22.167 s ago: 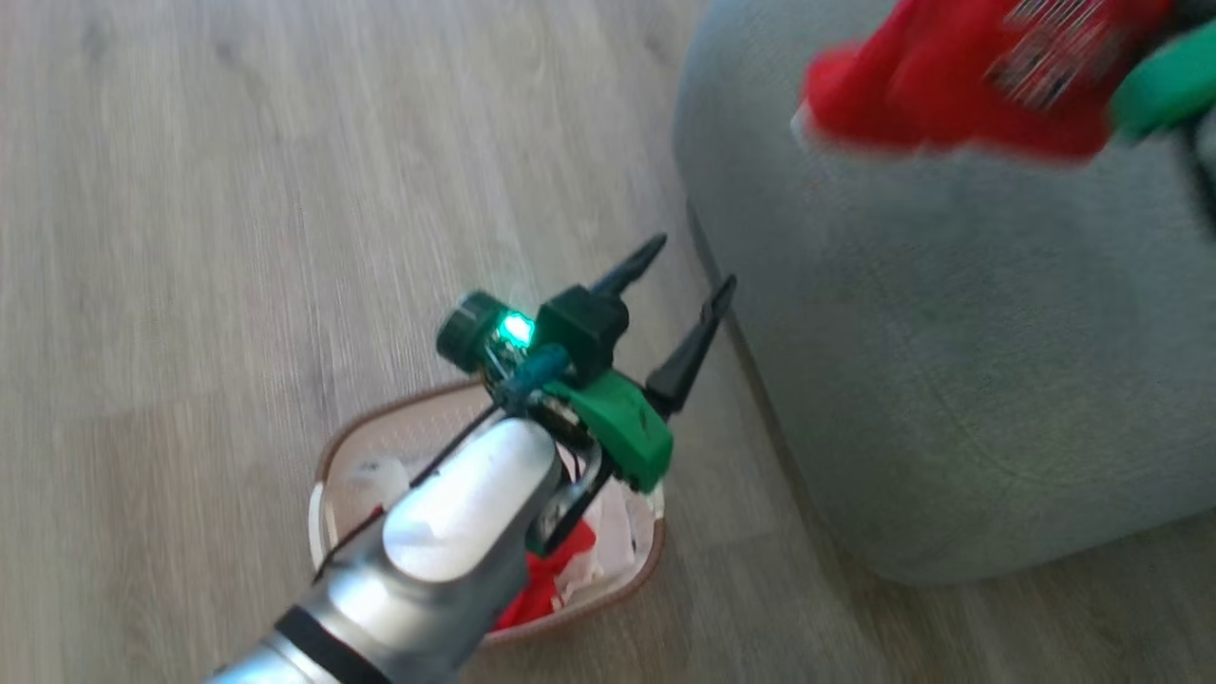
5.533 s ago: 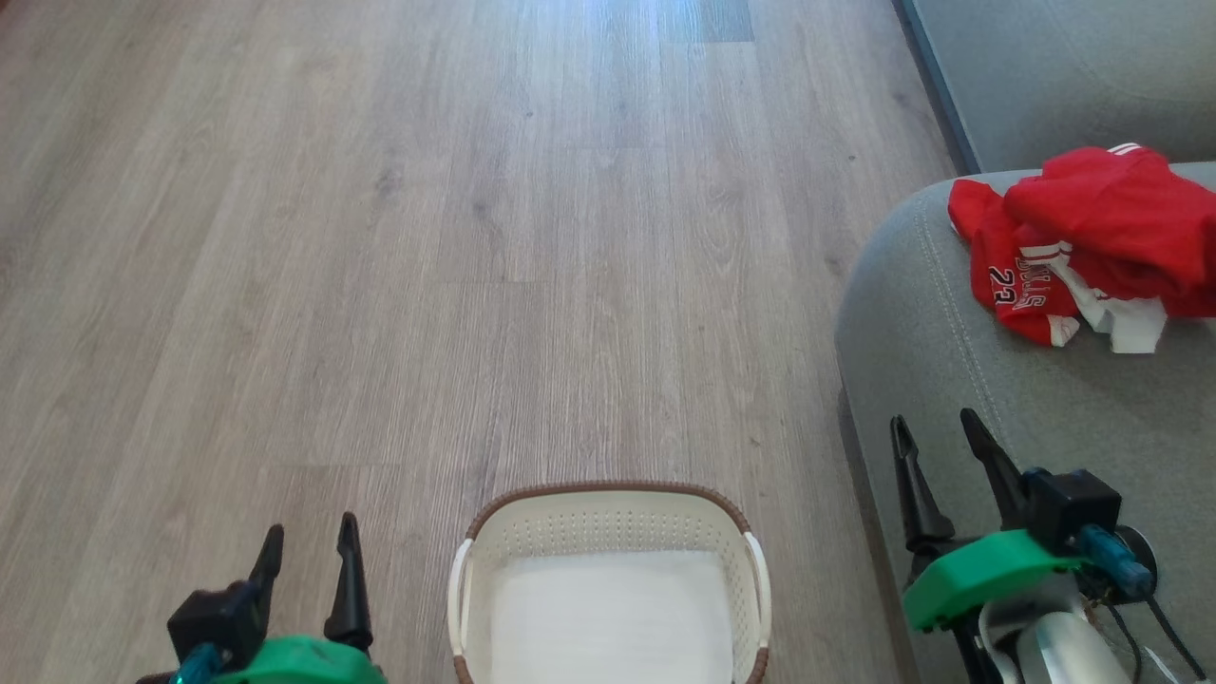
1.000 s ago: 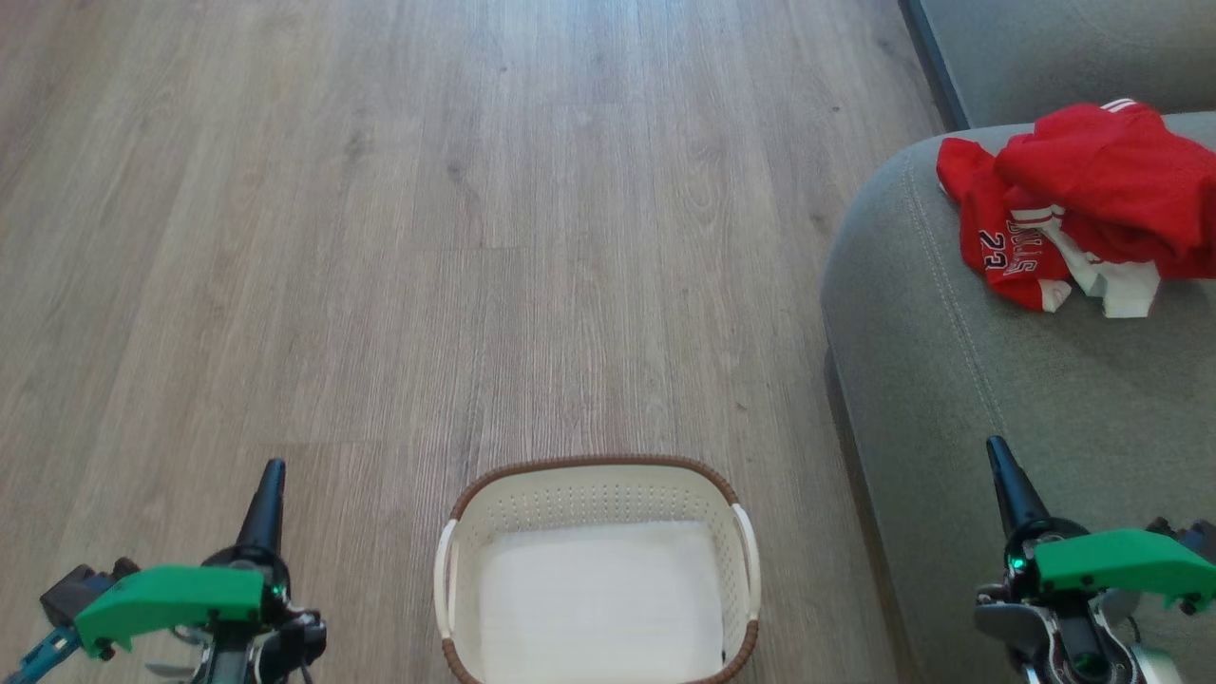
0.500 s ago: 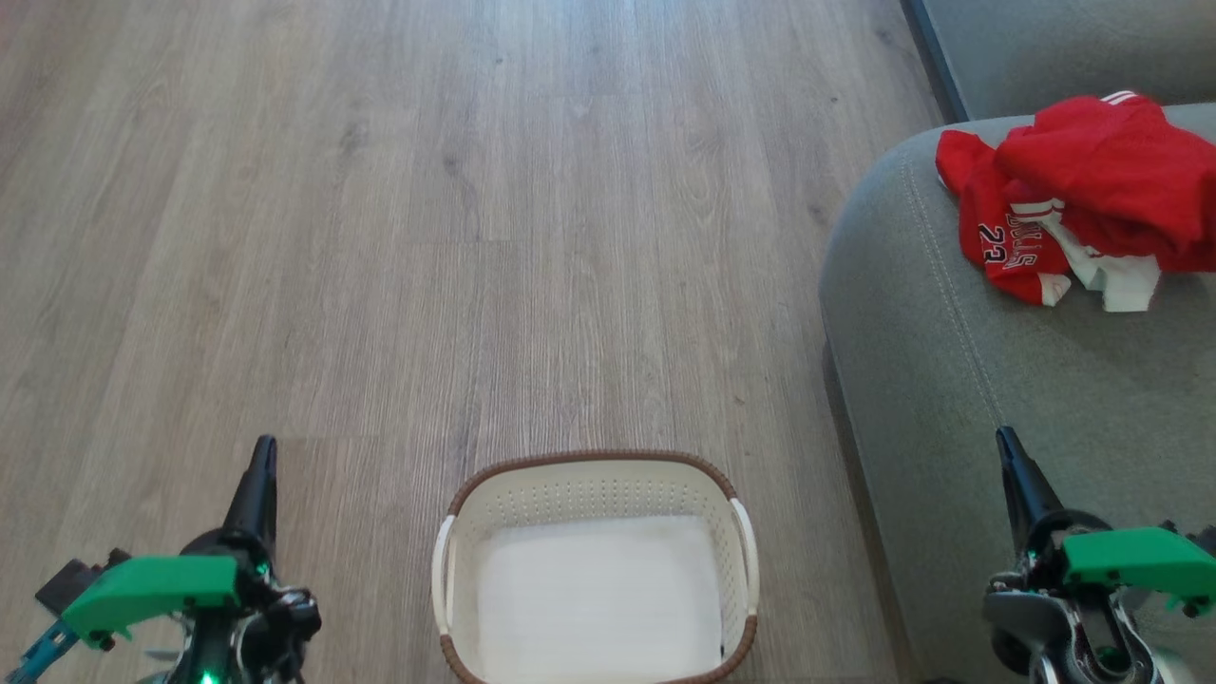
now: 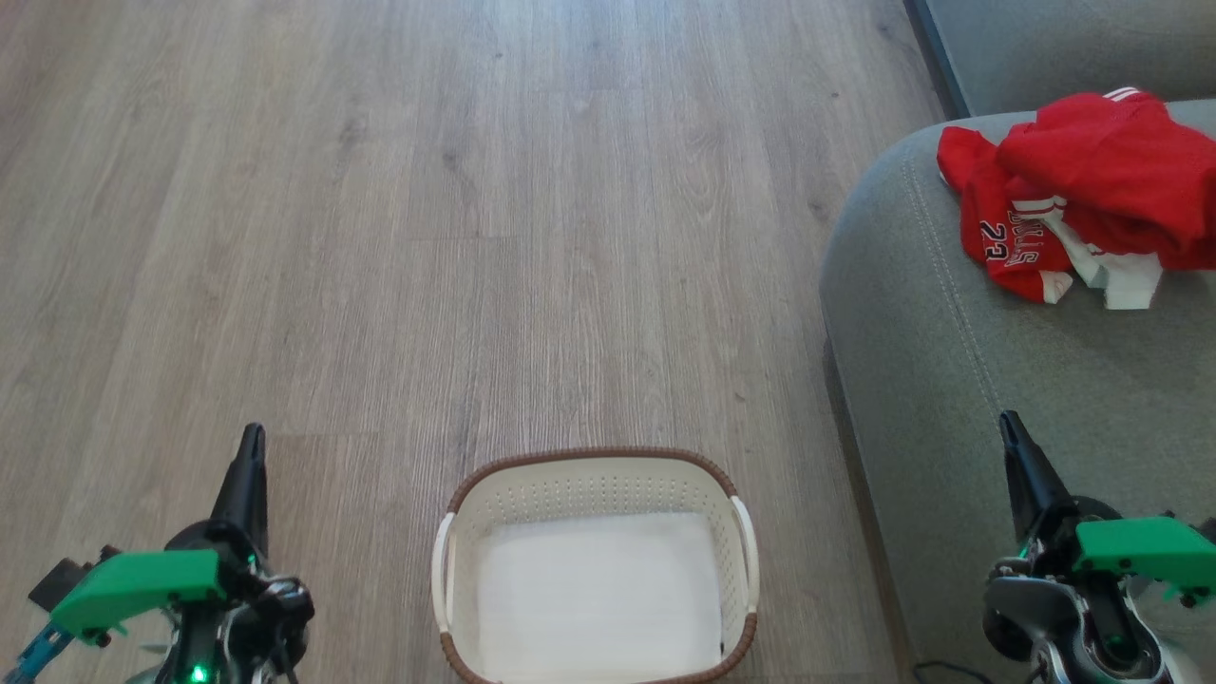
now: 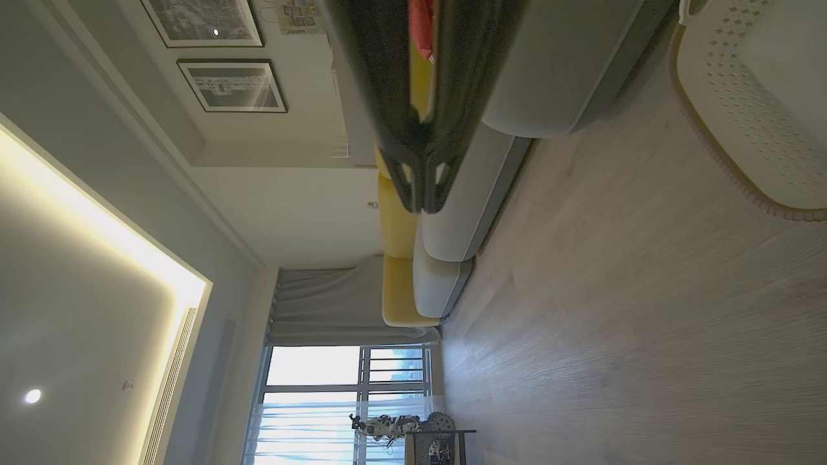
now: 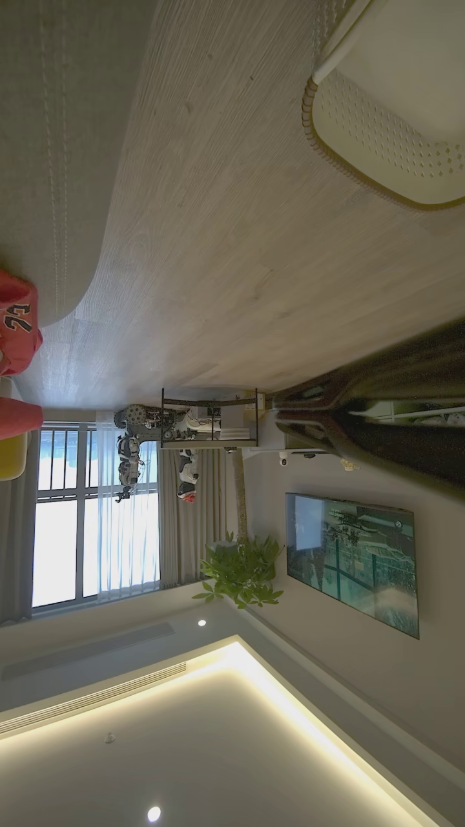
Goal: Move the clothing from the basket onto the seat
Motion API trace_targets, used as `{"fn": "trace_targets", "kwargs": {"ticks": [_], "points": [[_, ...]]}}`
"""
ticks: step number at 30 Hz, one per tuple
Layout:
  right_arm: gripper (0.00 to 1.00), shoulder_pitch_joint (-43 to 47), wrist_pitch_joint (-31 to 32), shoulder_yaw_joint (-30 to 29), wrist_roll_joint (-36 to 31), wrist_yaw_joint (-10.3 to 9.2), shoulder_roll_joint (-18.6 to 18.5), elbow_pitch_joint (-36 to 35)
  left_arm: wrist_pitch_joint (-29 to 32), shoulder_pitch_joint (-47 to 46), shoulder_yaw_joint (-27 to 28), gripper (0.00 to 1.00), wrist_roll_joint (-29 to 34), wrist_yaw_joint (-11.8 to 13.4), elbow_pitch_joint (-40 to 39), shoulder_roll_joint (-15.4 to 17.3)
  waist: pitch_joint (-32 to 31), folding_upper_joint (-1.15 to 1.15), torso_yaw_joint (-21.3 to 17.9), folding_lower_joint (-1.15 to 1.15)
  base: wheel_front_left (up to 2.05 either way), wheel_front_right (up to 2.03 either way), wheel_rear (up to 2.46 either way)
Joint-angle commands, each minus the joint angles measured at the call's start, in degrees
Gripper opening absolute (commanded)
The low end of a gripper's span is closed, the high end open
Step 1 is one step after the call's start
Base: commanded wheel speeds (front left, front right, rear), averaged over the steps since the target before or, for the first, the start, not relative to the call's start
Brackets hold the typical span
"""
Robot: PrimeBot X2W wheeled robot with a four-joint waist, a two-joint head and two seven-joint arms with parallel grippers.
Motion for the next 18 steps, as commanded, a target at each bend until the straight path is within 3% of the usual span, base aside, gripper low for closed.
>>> {"fn": "trace_targets", "kwargs": {"ticks": [1, 18], "points": [[0.0, -2.9, 0.3, 0.9, 0.3, -0.01, -0.2, -2.2, 0.4, -2.8, 2.0, 0.0, -0.2, -0.4, -1.6, 0.3, 0.0, 0.0, 0.0, 0.0, 0.0, 0.0, 0.0], [0.0, -2.9, 0.3, 0.9, 0.3, -0.01, -0.2, -2.2, 0.4, -2.8, 2.1, 0.0, -0.1, -0.4, -1.6, 0.3, 0.0, 0.0, 0.0, 0.0, 0.0, 0.0, 0.0]]}}
